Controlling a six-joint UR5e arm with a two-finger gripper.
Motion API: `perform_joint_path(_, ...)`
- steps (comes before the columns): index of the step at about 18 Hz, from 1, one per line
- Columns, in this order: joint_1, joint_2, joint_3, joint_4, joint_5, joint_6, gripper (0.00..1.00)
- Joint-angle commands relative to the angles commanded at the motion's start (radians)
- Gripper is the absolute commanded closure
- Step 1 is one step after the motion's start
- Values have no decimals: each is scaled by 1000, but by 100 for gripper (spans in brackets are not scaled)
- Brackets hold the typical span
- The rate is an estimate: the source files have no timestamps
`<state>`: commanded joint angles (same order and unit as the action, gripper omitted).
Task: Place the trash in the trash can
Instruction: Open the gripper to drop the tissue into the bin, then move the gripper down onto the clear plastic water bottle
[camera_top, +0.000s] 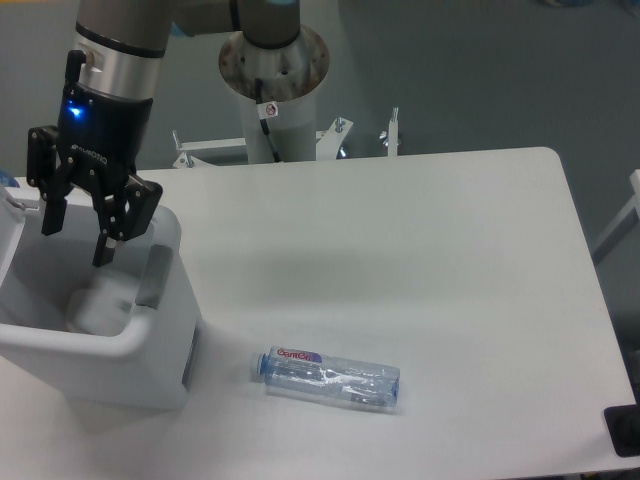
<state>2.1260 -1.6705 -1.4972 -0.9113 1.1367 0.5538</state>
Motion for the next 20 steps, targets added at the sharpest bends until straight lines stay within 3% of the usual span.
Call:
perform_joint_path(5, 161, -37, 5, 21, -6, 12, 24)
perform_joint_path(6, 186, -49, 6, 25, -8, 23, 22)
perform_joint_path(8, 245, -67, 9, 23, -8, 86, 4)
perform_joint_path(10, 288, -95, 8, 23, -8, 118, 1)
perform_joint_path(16, 371, -193, 28, 25, -3, 258, 0)
perform_joint_path(20, 390, -253, 19, 69, 3, 342, 0)
